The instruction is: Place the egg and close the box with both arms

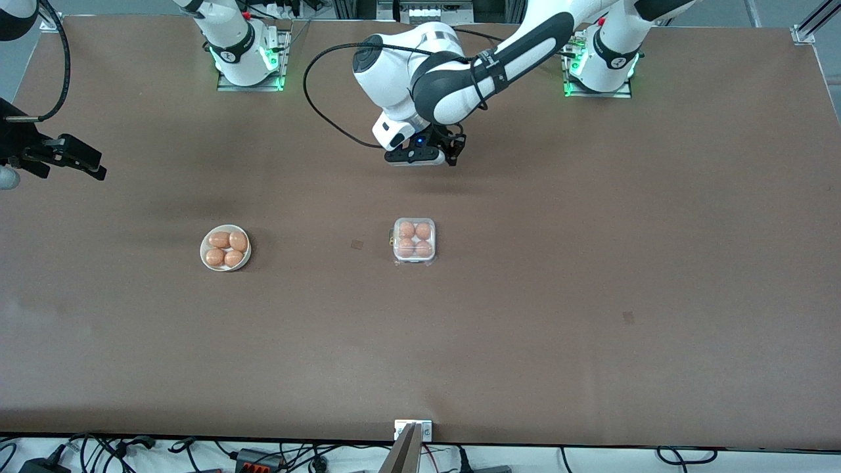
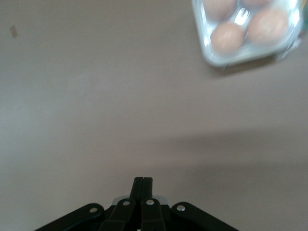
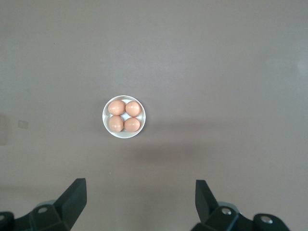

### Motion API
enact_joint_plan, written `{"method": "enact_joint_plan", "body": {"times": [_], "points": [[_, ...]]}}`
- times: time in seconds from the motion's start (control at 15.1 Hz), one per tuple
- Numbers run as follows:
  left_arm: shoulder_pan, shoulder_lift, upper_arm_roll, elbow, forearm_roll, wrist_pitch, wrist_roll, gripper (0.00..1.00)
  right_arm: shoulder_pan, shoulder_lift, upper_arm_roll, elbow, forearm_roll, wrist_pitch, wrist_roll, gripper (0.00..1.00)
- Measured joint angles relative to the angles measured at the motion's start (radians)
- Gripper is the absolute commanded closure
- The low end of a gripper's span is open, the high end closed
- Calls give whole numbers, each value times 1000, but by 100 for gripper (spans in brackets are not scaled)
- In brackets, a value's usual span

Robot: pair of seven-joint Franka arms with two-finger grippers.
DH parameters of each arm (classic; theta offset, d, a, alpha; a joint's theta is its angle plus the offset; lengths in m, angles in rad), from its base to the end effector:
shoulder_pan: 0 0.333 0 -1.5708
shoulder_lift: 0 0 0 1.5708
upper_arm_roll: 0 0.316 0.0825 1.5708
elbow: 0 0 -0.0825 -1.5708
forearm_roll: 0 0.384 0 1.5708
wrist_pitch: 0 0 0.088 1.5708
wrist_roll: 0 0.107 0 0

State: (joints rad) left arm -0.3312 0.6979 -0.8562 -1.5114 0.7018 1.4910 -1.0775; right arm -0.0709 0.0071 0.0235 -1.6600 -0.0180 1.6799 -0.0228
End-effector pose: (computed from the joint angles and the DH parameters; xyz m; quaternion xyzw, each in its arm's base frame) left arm 0.3869 -0.5176 0.3277 -0.9643 0.1100 0.0187 0.2404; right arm 0.5635 -0.0285 0.5878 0.9999 -0.0114 0.0061 0.0091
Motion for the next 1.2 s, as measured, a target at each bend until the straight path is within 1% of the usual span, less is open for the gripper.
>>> {"method": "enact_joint_plan", "body": {"times": [0.13,0.27,0.4,0.53,0.66,0.8,0.86,0.93,1.0,1.06,1.13,1.2], "points": [[3,0,-6,28,-4,-90,100,99,0,0,0,0,0,2,0,0],[18,0,-7,76,-5,-166,215,99,0,0,0,0,0,3,0,0],[58,-1,-7,123,-5,-217,326,97,0,0,0,0,0,4,0,0],[119,-6,-8,149,-28,-233,410,96,0,0,0,0,0,6,0,0],[195,-22,-8,175,-114,-245,443,96,0,0,-1,0,0,9,0,0],[297,-47,-15,192,-218,-287,480,96,0,0,-1,0,0,10,0,0],[350,-59,-19,202,-253,-301,510,94,0,0,-1,0,0,11,0,0],[399,-75,-19,212,-284,-304,550,84,0,0,0,0,0,12,0,0],[437,-95,-10,220,-321,-300,597,77,0,0,0,0,0,14,0,0],[456,-130,37,226,-376,-281,656,68,0,0,0,1,0,16,0,0],[456,-173,116,227,-447,-252,729,60,0,0,0,1,1,17,0,0],[448,-214,207,226,-528,-226,807,49,0,0,0,1,1,18,0,0]]}}
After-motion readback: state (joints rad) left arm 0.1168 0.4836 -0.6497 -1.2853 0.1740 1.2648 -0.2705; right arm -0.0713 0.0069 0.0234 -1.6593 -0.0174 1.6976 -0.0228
